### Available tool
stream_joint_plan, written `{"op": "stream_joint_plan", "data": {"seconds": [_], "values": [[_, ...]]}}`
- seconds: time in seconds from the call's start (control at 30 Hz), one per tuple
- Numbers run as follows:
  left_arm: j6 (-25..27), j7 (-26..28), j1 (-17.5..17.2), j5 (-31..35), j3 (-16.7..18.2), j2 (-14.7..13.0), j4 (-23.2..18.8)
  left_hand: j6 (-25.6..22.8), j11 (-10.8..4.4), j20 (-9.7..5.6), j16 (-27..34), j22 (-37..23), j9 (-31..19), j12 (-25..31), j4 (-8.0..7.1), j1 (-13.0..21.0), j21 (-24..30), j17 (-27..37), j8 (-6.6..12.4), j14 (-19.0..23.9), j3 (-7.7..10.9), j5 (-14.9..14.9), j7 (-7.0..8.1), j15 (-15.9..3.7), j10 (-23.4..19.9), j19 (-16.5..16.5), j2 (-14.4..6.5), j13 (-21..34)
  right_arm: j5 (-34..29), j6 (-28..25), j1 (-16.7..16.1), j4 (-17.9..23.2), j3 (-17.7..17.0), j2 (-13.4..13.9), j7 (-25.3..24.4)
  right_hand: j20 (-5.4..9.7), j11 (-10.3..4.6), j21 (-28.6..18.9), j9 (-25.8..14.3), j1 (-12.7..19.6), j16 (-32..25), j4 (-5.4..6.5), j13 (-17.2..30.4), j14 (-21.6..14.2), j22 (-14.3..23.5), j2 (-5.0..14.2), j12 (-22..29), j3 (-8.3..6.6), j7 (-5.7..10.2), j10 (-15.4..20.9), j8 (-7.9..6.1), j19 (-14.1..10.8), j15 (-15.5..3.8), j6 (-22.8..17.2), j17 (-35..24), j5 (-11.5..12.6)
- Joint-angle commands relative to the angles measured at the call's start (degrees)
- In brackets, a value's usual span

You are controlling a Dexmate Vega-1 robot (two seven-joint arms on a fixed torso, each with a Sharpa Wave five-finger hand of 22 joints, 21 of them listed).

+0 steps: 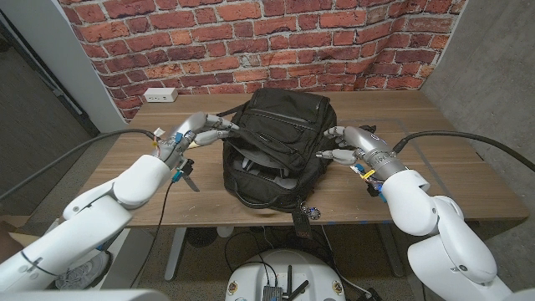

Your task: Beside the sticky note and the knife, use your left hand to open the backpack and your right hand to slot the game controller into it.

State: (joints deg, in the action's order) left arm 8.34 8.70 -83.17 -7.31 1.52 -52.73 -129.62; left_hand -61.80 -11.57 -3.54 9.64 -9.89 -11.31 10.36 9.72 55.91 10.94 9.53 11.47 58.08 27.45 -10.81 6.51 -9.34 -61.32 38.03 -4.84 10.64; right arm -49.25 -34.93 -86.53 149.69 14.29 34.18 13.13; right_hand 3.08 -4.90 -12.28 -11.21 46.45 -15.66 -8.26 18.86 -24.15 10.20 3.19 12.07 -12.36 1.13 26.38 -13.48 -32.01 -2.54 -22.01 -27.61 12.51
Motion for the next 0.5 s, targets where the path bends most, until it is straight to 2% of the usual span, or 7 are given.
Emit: {"op": "stream_joint_plan", "data": {"seconds": [0.03,0.3,0.4,0.5], "values": [[0.29,-8.31,-4.62,-3.99,7.2,-3.13,-0.92,2.02,0.11,-8.03,-0.14,0.0,-0.25,-0.33,-0.02,-1.22,-0.06,0.05,-0.54,-1.71,0.66,-0.32,0.28,-4.09,2.2,-0.91,0.09,0.19,11.92,0.03,0.17,-1.26,-2.2,4.73,-8.31,0.07,0.53,0.1,0.02,-0.24,0.13,-0.19,0.04,0.24,0.12,0.63,-0.18,0.01,-0.03,0.0,0.22,0.24,-3.27,-0.35,-0.01,0.23],[2.02,-13.27,-8.56,-4.04,13.72,-2.59,-2.44,7.65,-0.1,-8.09,-0.3,0.06,-0.23,-0.36,0.12,-2.82,-0.37,-0.08,-1.22,-7.5,1.33,-0.4,0.53,-3.9,8.4,-3.48,1.05,0.14,16.26,-1.6,1.71,-1.19,-1.73,8.76,-10.95,0.0,0.46,0.12,0.02,-0.25,0.15,-0.22,-0.07,0.26,0.09,0.66,-0.2,0.01,-0.07,0.03,0.27,0.24,-3.13,-0.43,0.06,0.28],[1.99,-14.52,-9.28,-3.56,15.32,-1.6,-2.67,9.76,0.23,-7.76,-0.43,0.06,-0.19,-0.51,0.19,-3.29,-0.39,-0.13,-1.38,-9.89,1.25,-0.33,0.54,-3.78,10.98,-4.27,1.88,0.16,17.69,-2.15,2.18,-1.08,-1.58,10.14,-11.92,-0.02,0.51,0.13,0.02,-0.3,0.16,-0.2,-0.12,0.26,0.08,0.68,-0.19,0.03,-0.06,0.08,0.31,0.24,-3.12,-0.42,0.08,0.3],[1.64,-16.1,-9.46,-3.28,16.36,-0.95,-2.63,11.89,-0.29,-7.59,-0.39,0.06,-0.14,-0.34,0.22,-3.63,-0.38,-0.17,-1.37,-12.47,1.37,-0.39,0.55,-3.61,13.41,-5.31,2.51,0.16,18.96,-2.95,2.68,-0.97,-1.28,11.24,-12.97,-0.02,0.48,0.15,0.02,-0.3,0.17,-0.22,-0.17,0.27,0.07,0.7,-0.2,0.03,-0.09,0.09,0.34,0.25,-3.12,-0.43,0.12,0.32]]}}
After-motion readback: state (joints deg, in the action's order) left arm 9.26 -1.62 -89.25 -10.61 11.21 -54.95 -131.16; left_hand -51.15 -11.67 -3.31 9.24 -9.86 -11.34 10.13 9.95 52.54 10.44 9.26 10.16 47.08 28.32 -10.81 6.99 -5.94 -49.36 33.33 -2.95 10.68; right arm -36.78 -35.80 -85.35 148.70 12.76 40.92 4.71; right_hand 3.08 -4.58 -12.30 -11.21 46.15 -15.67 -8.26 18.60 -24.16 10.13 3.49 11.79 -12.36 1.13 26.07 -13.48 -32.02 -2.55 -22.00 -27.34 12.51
